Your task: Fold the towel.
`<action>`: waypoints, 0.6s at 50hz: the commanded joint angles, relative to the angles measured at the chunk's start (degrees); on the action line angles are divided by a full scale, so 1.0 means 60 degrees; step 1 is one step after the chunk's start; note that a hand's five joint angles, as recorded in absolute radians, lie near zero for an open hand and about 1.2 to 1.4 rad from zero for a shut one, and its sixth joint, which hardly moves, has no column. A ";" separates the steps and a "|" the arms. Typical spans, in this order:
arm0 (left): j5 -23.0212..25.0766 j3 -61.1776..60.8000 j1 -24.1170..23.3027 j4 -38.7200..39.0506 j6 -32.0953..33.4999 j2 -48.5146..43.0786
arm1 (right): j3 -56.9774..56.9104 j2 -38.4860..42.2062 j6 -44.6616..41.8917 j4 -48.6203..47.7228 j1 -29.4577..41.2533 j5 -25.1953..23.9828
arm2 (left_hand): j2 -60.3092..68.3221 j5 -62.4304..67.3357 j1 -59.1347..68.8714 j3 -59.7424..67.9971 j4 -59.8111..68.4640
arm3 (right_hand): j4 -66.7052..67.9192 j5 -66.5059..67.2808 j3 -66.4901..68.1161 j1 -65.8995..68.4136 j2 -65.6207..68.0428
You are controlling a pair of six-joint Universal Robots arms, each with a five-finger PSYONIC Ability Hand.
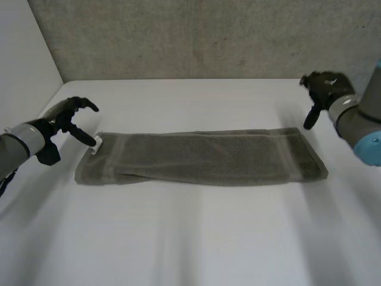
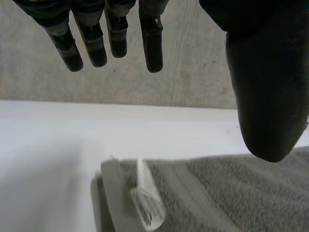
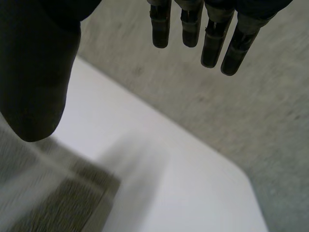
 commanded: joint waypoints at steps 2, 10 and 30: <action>0.0004 -0.1110 0.0129 -0.0015 0.0061 0.1820 | 0.1241 -0.2420 0.0355 0.0043 -0.0057 -0.0525 | -0.0640 -0.0402 -0.0657 -0.0681 -0.0712 | -0.0866 -0.0577 -0.0721 -0.0605 -0.0717; -0.0097 -0.3464 -0.0047 0.0644 0.2633 0.3415 | 0.3583 -0.3404 -0.0610 0.0160 -0.0027 -0.1640 | -0.0248 -0.0010 -0.0265 -0.0289 -0.0320 | -0.0866 -0.0577 -0.0721 -0.0605 -0.0717; -0.1021 -0.4875 -0.0223 0.1391 0.5613 0.2625 | 0.6533 -0.1708 -0.2808 -0.2344 -0.0716 -0.1978 | -0.0051 0.0187 -0.0068 -0.0092 -0.0123 | 0.1867 0.2156 0.2012 0.2128 0.2016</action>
